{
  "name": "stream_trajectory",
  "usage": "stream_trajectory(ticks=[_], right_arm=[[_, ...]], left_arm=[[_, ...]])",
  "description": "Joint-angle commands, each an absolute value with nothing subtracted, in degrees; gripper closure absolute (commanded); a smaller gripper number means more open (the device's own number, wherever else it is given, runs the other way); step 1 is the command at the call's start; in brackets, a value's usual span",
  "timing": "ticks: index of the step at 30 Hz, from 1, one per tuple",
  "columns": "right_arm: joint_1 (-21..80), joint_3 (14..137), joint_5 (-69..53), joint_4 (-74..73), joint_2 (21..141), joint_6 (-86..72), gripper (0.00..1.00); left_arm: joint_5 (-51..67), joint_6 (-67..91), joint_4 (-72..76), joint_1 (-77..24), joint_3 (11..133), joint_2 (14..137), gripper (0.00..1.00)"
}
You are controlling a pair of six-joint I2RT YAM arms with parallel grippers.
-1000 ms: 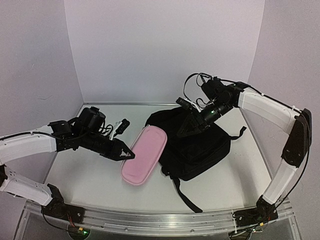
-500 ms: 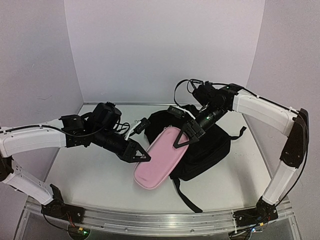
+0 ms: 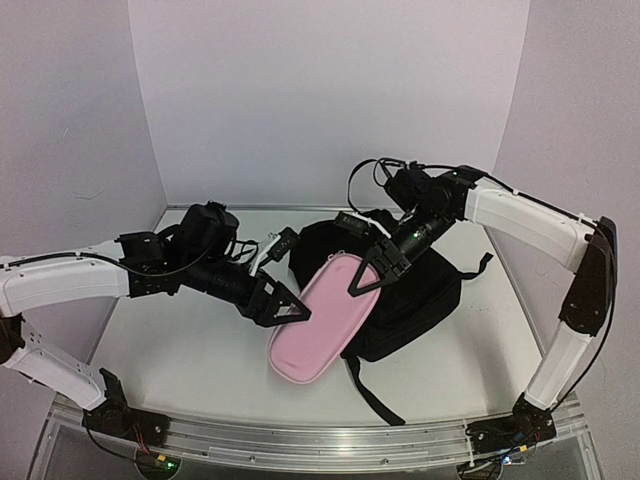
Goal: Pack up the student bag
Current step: Pick up the stationery from the center of the board.
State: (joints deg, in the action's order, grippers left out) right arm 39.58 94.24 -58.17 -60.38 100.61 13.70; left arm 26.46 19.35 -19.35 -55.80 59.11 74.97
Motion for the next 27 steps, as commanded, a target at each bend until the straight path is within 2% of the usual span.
stream_trajectory(ticks=[1, 6, 11, 16, 20, 24, 27], right_arm=[[38.0, 100.0, -61.3, -60.5, 96.7, 13.3, 0.89], [33.3, 103.2, -65.2, -58.4, 97.3, 8.3, 0.9], [30.6, 103.7, -65.8, -50.0, 97.4, -1.7, 0.9], [29.7, 103.0, -66.5, -44.1, 97.3, -8.5, 0.89], [29.6, 100.7, -67.1, -38.3, 96.7, -14.1, 0.88], [29.6, 98.6, -68.5, -35.6, 96.4, -16.5, 0.86], [29.6, 97.5, -68.3, -34.7, 95.9, -16.1, 0.73]], left_arm=[[25.3, 21.5, -11.6, -55.4, 55.0, 70.1, 0.13], [25.6, 26.4, -0.9, -55.2, 50.1, 67.3, 0.12], [23.4, 32.7, 12.6, -54.7, 46.1, 66.4, 0.12], [19.9, 38.5, 25.2, -54.2, 44.0, 67.7, 0.17], [18.1, 41.3, 33.9, -54.1, 43.4, 69.6, 0.3], [15.5, 43.2, 38.5, -54.1, 43.1, 70.7, 0.49], [14.7, 43.4, 38.0, -54.0, 43.5, 70.5, 0.66]])
